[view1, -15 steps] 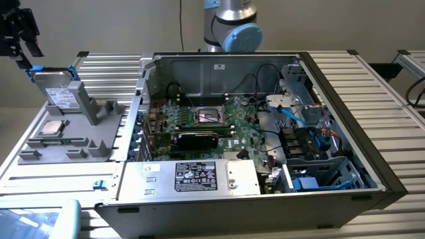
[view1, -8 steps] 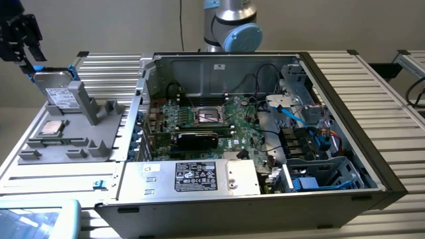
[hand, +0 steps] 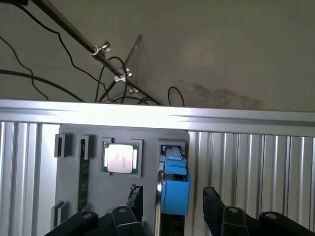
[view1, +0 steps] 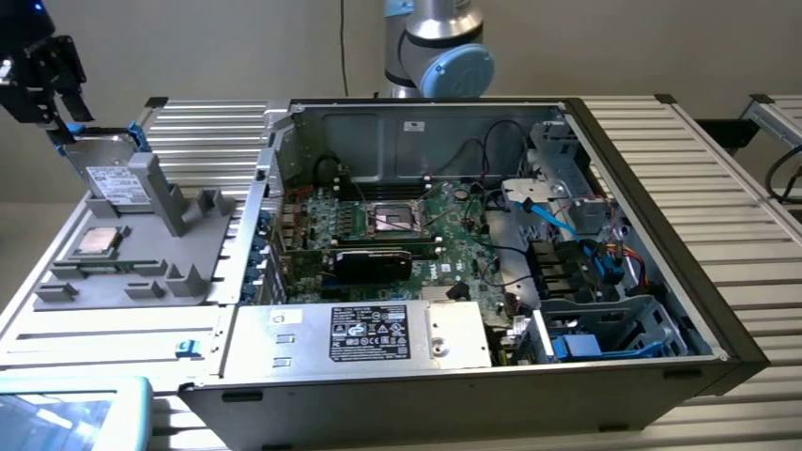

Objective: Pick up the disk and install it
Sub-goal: 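Pick up the disk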

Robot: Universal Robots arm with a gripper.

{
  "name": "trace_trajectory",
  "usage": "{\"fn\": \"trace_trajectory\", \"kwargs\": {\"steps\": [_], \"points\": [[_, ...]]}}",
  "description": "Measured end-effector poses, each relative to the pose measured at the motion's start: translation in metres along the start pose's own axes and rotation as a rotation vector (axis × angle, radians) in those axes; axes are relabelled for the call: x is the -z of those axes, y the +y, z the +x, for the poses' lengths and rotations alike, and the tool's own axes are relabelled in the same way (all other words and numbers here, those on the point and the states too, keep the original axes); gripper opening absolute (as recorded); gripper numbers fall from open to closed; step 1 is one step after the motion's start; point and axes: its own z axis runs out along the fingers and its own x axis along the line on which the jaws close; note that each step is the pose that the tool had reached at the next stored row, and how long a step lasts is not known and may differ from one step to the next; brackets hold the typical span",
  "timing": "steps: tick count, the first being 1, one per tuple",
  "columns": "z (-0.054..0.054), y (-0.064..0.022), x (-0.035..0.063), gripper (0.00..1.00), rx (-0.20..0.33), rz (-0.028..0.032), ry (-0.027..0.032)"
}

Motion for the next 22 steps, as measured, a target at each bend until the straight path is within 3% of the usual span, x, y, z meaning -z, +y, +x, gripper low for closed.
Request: {"fn": "trace_trajectory", "kwargs": {"steps": [9, 18, 22], "points": [[-0.001, -0.0003, -0.0164, 0.60, 0.015, 0.0006, -0.0047], [0.000, 0.0002, -0.0289, 0.60, 0.017, 0.0004, -0.0272], [0.001, 0.0003, -0.0291, 0.60, 0.017, -0.0032, -0.0284]]}}
